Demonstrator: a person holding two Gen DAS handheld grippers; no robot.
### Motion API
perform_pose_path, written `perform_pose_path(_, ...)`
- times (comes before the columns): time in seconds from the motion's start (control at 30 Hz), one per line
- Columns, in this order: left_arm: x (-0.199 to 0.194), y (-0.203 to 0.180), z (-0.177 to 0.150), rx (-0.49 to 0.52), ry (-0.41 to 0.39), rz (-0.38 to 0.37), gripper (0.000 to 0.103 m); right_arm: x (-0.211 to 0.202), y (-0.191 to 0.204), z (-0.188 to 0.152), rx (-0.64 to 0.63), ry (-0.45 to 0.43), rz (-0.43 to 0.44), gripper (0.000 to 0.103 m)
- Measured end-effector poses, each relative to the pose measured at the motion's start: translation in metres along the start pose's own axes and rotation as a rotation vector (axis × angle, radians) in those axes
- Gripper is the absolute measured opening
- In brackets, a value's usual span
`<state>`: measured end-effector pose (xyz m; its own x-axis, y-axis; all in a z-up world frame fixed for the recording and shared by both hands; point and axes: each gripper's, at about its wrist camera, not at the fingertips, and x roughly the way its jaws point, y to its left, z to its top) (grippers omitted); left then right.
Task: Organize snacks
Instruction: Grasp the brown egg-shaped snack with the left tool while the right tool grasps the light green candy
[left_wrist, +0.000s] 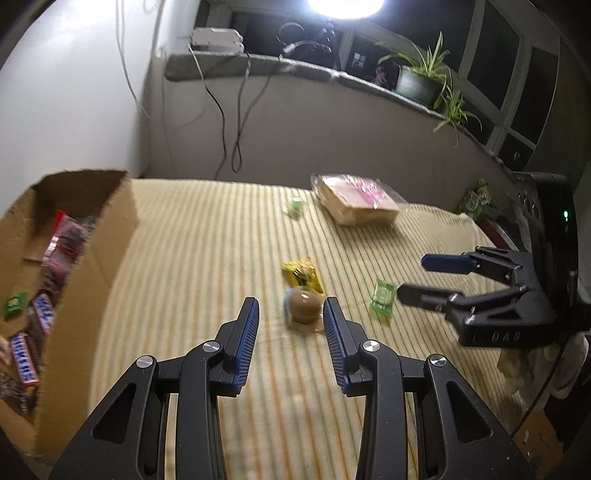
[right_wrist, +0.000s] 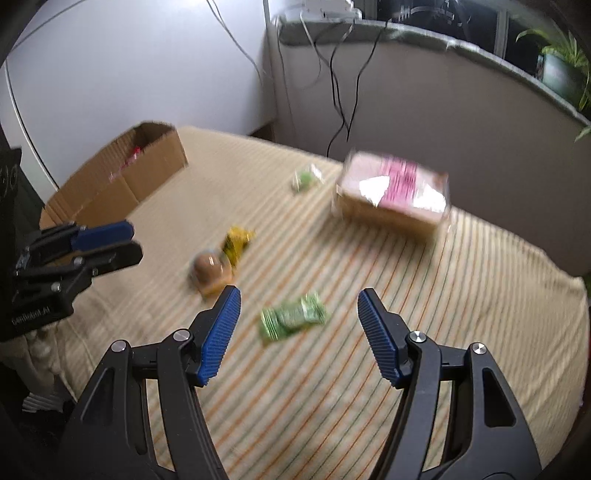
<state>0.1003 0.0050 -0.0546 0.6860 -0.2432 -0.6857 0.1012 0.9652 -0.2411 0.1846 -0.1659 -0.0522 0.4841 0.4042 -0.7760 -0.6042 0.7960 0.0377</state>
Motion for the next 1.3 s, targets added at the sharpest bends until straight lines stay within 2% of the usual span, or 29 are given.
perform_pose_path(0.2,0.024,-0.008,-0.001,0.019,0.046,0.001,0.035,0.02,0.003,-0.012,-0.04,0.042,0.016,0.069)
perform_pose_path(0.53,0.052,-0.006,0.001,0.033,0.106,0.006,0.035,0.037,0.009,-0.008,-0.076,0.068,0.022,0.069)
perform_pose_path(0.63,0.053,-0.005,0.001,0.035,0.106,0.004,0.035,0.044,0.012,-0.007,-0.092,0.072,0.01,0.064)
perform_pose_path(0.73,0.053,-0.005,0.0,0.036,0.105,0.004,0.034,0.044,0.013,-0.007,-0.099,0.065,0.0,0.054)
perform_pose_path(0.83,0.054,-0.007,0.0,0.043,0.103,0.005,0.027,0.043,0.013,-0.008,-0.098,0.063,-0.002,0.048)
perform_pose_path(1.23,0.052,-0.014,-0.002,0.07,0.088,0.016,0.025,0.032,0.015,-0.015,-0.108,0.046,-0.018,0.02)
perform_pose_path(1.27,0.051,-0.014,-0.003,0.073,0.086,0.016,0.025,0.032,0.015,-0.015,-0.108,0.05,-0.006,0.007)
perform_pose_path(1.3,0.05,-0.015,-0.003,0.076,0.082,0.016,0.025,0.032,0.015,-0.016,-0.108,0.06,0.014,0.006)
